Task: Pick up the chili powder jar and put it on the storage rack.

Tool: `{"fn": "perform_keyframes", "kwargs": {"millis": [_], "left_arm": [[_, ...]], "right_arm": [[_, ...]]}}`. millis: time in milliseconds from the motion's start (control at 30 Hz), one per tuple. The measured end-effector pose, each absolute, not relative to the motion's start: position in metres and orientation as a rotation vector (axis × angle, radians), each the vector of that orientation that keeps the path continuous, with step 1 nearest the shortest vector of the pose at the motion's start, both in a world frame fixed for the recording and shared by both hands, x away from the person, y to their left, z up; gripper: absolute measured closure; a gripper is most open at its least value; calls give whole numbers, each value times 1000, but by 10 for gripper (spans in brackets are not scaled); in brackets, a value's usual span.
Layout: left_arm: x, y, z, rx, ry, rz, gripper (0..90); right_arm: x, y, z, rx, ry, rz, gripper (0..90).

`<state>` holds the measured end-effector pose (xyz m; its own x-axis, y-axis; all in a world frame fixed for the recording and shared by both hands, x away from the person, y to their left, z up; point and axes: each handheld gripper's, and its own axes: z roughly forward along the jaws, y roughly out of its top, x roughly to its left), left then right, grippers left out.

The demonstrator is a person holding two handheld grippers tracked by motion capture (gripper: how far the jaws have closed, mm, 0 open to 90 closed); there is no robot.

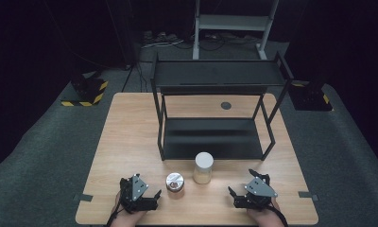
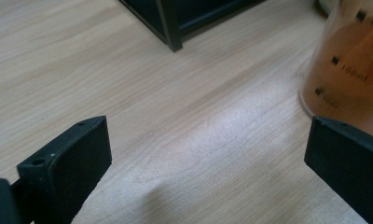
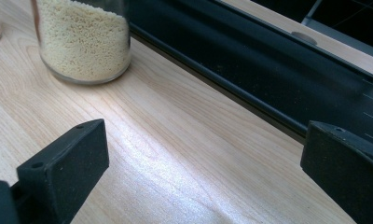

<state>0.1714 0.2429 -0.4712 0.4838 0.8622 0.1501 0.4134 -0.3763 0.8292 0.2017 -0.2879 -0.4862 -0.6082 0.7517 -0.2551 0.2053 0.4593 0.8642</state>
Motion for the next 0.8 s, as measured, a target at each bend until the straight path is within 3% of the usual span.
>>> {"fn": "perform_keyframes", "kwargs": {"millis": [800], "left_arm": [[137, 254, -446, 1795, 937, 808, 5]], "right_arm": [[201, -287, -486, 774, 2083, 1097, 0]]}}
